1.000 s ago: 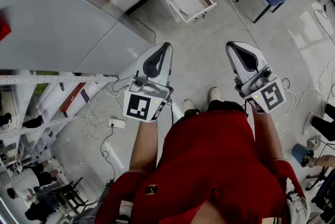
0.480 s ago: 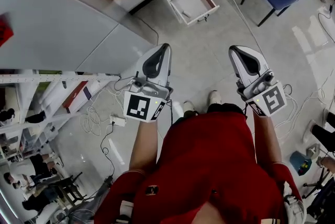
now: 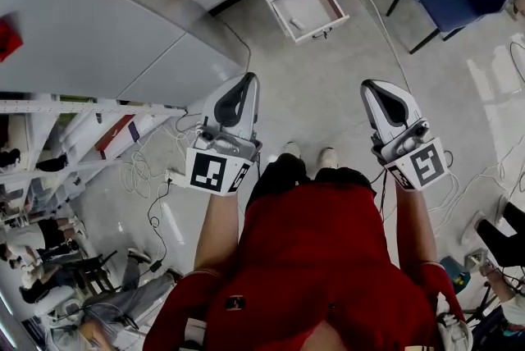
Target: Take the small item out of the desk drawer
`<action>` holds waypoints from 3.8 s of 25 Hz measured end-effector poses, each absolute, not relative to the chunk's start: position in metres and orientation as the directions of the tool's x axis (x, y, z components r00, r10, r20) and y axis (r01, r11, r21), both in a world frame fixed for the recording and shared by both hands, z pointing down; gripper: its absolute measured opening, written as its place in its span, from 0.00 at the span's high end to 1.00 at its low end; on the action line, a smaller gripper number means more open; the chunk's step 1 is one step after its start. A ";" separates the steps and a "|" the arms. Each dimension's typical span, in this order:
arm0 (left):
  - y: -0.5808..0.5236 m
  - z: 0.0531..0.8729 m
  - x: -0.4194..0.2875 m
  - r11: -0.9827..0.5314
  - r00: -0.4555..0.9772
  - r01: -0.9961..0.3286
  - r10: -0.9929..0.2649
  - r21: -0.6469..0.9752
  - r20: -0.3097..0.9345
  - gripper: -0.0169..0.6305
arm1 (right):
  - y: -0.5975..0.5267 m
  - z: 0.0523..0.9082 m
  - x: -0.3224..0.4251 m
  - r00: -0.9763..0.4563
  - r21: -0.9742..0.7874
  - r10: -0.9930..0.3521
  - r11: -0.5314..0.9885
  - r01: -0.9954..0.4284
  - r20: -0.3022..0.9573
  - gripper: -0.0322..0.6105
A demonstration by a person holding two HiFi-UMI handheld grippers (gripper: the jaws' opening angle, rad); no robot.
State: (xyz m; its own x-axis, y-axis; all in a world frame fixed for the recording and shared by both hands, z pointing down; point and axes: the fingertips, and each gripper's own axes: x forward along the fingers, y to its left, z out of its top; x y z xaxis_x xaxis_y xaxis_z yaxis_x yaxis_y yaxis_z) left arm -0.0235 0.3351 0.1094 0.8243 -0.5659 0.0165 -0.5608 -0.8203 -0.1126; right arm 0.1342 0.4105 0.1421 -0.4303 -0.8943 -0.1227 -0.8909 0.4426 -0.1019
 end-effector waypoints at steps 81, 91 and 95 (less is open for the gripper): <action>-0.103 0.494 -0.027 -0.675 0.667 -0.738 -0.733 -0.016 0.137 0.97 | -0.098 0.646 0.098 -0.665 0.033 -0.331 0.908 -0.419 0.669 0.93; -0.128 0.558 -0.016 -0.708 0.693 -0.702 -0.703 -0.071 0.156 0.97 | -0.120 0.735 0.089 -0.624 0.010 -0.249 0.933 -0.361 0.740 0.88; -0.135 0.568 -0.015 -0.706 0.692 -0.705 -0.706 -0.069 0.152 0.97 | -0.127 0.762 0.090 -0.584 -0.008 -0.201 0.942 -0.335 0.786 0.84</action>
